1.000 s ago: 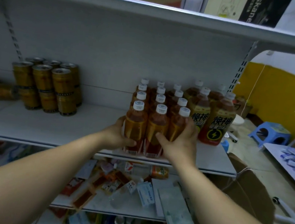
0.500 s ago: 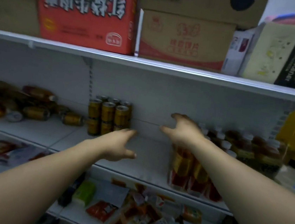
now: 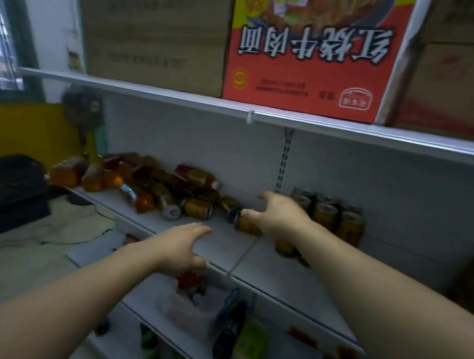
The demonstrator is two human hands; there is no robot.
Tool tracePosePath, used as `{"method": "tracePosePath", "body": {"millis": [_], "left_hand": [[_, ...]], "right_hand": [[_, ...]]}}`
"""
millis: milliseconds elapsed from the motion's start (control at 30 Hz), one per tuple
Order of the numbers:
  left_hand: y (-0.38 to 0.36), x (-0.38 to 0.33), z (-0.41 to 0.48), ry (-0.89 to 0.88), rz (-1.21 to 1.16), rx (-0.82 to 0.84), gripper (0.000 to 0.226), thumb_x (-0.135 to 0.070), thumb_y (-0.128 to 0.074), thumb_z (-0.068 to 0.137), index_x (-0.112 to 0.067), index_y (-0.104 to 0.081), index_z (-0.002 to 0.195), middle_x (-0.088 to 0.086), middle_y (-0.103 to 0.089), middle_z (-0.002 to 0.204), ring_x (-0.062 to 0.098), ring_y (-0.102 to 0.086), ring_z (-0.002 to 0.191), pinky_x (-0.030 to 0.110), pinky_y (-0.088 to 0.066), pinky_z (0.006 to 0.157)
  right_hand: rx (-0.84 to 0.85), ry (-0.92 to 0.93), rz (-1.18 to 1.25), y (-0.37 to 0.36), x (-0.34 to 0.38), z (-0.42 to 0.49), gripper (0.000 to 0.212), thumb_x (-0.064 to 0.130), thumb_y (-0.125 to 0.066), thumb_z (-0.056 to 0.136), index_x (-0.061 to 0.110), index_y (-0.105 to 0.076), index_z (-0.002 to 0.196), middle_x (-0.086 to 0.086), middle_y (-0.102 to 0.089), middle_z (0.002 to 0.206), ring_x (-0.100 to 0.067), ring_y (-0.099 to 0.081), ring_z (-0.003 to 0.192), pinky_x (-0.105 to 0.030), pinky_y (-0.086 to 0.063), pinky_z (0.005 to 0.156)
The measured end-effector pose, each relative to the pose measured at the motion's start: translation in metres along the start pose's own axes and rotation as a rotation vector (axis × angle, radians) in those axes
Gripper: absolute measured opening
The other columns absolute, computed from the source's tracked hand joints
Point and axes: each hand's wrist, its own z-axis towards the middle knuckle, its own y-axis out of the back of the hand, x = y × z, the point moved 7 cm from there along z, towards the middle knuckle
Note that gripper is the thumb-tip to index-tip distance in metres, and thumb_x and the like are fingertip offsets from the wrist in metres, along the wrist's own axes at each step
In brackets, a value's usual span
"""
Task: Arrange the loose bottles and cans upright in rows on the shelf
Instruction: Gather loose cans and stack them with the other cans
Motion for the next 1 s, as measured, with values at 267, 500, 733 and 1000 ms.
{"method": "tracePosePath", "body": {"millis": [267, 500, 733, 1000], "left_hand": [[0.015, 0.126, 0.023, 0.155, -0.09, -0.012, 0.081, -0.047, -0.065, 0.081, -0.026, -0.022, 0.147, -0.002, -0.024, 0.153, 0.017, -0.035, 0.134, 0.028, -0.031, 0.104], [0.015, 0.198, 0.095, 0.18, -0.023, -0.023, 0.078, -0.04, -0.064, 0.083, -0.019, -0.023, 0.146, 0.005, -0.028, 0.152, 0.022, -0.034, 0.134, 0.029, -0.031, 0.104], [0.005, 0.25, 0.184, 0.062, 0.248, -0.014, 0.073, -0.017, -0.059, 0.087, -0.023, -0.019, 0.148, 0.0, -0.011, 0.157, 0.02, -0.013, 0.143, 0.038, -0.02, 0.115], [-0.023, 0.256, 0.252, -0.314, 0.532, 0.058, 0.073, -0.012, -0.047, 0.089, -0.033, -0.008, 0.147, 0.002, -0.012, 0.156, 0.024, -0.001, 0.144, 0.046, -0.007, 0.114]], "right_hand": [[0.122, 0.043, 0.052, -0.076, 0.063, 0.076, 0.052, 0.058, -0.058, 0.084, 0.027, -0.053, 0.125, -0.001, -0.06, 0.119, -0.02, -0.058, 0.1, -0.029, -0.042, 0.07], [0.197, 0.049, -0.048, -0.15, 0.057, 0.172, 0.071, 0.059, -0.055, 0.085, 0.019, -0.04, 0.141, -0.009, -0.048, 0.138, -0.027, -0.051, 0.118, -0.038, -0.046, 0.094], [0.24, -0.006, -0.007, -0.228, 0.029, 0.251, 0.075, 0.044, -0.066, 0.084, 0.016, -0.032, 0.144, -0.015, -0.041, 0.141, -0.031, -0.044, 0.125, -0.039, -0.04, 0.1], [0.154, -0.099, 0.179, -0.258, 0.003, 0.255, 0.079, 0.038, -0.076, 0.074, 0.026, -0.031, 0.139, -0.003, -0.051, 0.126, -0.024, -0.054, 0.111, -0.033, -0.045, 0.086]]}}
